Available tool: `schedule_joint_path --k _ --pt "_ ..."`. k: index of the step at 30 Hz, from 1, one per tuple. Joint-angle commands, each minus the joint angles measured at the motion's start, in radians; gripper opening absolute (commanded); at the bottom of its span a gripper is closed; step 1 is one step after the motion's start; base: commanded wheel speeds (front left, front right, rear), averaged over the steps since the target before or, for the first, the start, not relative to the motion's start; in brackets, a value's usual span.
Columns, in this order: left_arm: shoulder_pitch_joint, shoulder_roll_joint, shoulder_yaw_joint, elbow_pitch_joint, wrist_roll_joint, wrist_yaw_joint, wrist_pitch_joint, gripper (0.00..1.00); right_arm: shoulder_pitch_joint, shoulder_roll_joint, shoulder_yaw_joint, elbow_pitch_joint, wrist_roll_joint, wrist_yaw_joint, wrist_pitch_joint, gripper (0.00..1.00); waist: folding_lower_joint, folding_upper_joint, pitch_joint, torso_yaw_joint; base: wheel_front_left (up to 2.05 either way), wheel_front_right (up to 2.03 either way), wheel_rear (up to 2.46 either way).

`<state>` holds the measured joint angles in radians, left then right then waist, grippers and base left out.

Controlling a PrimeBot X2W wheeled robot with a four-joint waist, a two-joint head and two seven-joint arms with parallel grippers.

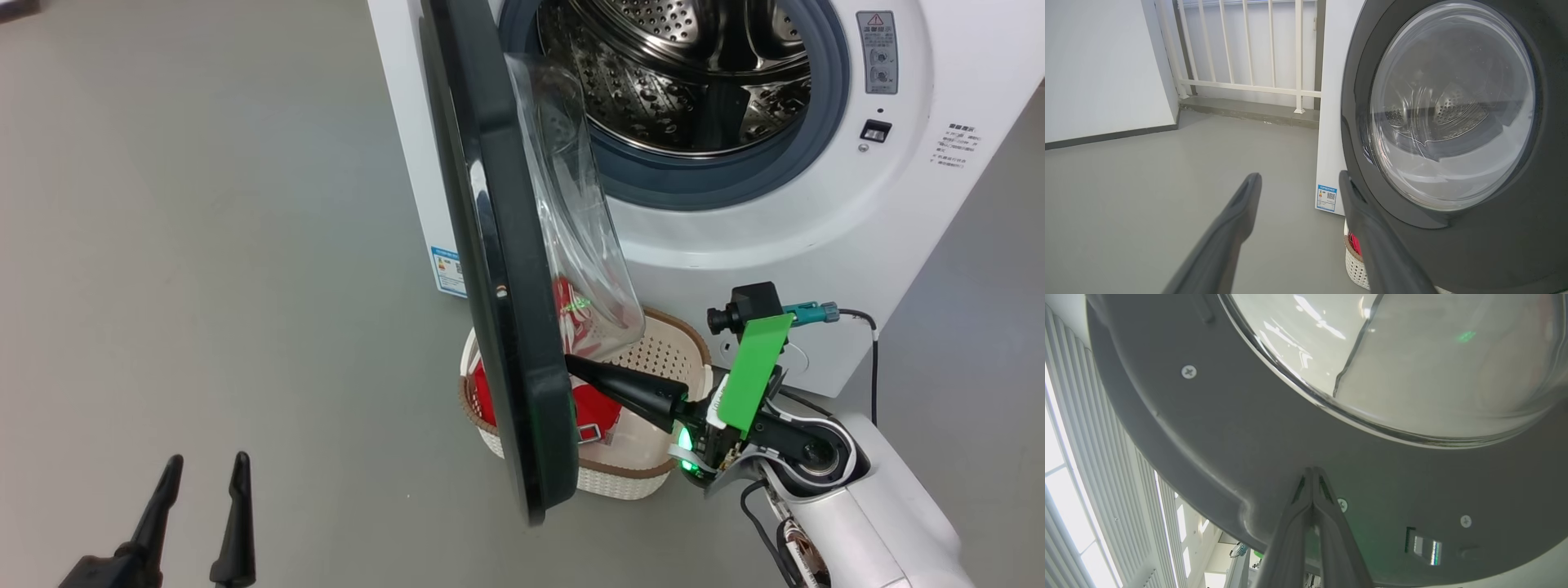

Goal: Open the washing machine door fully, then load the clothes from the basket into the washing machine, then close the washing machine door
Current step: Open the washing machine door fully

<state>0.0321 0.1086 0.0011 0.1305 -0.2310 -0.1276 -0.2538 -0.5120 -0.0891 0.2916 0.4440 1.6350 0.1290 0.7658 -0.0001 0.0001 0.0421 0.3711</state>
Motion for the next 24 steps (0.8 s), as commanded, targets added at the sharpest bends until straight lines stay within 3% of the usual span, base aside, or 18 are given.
schedule_joint_path --k 1,24 --pt "-0.02 0.017 0.037 -0.026 0.008 -0.003 -0.008 1.0 -0.006 0.025 0.012 -0.024 -0.006 0.002 0.006 0.0 0.0001 -0.0001 0.001 -0.002 0.0 0.0 0.0" --pt "-0.023 0.016 0.045 -0.029 0.01 -0.003 -0.008 1.0 -0.011 0.024 -0.026 -0.033 -0.035 0.002 -0.01 0.0 0.0001 -0.0001 -0.002 -0.053 0.0 0.0 0.0"
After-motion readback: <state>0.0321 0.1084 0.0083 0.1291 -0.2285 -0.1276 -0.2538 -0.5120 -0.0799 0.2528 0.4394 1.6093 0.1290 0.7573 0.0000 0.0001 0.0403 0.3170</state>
